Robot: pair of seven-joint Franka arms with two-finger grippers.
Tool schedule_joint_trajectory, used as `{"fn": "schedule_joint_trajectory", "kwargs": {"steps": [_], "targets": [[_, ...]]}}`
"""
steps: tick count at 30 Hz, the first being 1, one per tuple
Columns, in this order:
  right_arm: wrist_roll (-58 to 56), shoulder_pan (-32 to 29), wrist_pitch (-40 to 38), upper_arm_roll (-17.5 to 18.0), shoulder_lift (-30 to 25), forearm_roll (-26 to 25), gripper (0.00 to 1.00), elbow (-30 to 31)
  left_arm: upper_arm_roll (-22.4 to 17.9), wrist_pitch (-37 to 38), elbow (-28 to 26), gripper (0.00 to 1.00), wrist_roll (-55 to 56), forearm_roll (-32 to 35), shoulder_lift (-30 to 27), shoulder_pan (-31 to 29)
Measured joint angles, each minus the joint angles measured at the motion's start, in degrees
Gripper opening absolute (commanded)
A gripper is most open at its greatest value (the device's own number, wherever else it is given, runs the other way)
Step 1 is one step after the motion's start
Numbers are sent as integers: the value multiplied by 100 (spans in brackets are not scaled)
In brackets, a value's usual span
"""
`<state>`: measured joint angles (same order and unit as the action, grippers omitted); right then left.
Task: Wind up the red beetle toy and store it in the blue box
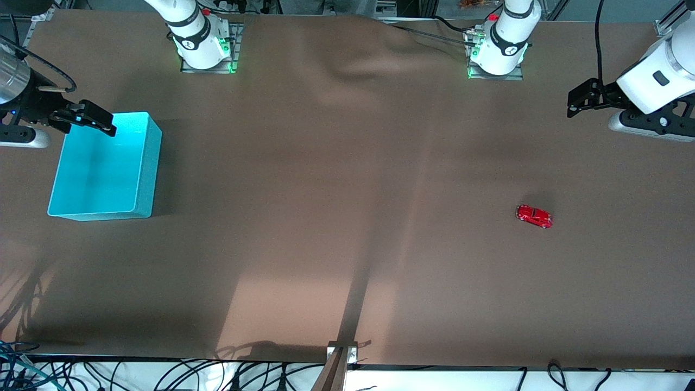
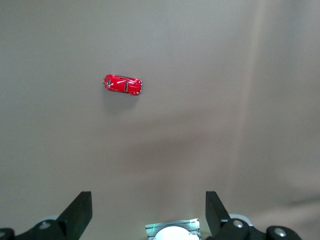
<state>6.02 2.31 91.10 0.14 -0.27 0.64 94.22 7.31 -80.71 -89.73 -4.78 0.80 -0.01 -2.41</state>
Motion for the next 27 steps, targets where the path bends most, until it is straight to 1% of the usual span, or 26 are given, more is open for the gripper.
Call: {"fn": "schedule_joint_trajectory", "kwargs": {"steps": [8,13,27], "targets": [[-1,12,-3,112,0,-1,100,0,-3,2,-10,100,0,0,15,-4],[-1,11,-3,121,0,-1,100,0,-14,2,-10,100,0,0,17,-17],[-1,11,-3,121,0,-1,100,0,-42,2,-9,100,-19,0,28,-319]]}}
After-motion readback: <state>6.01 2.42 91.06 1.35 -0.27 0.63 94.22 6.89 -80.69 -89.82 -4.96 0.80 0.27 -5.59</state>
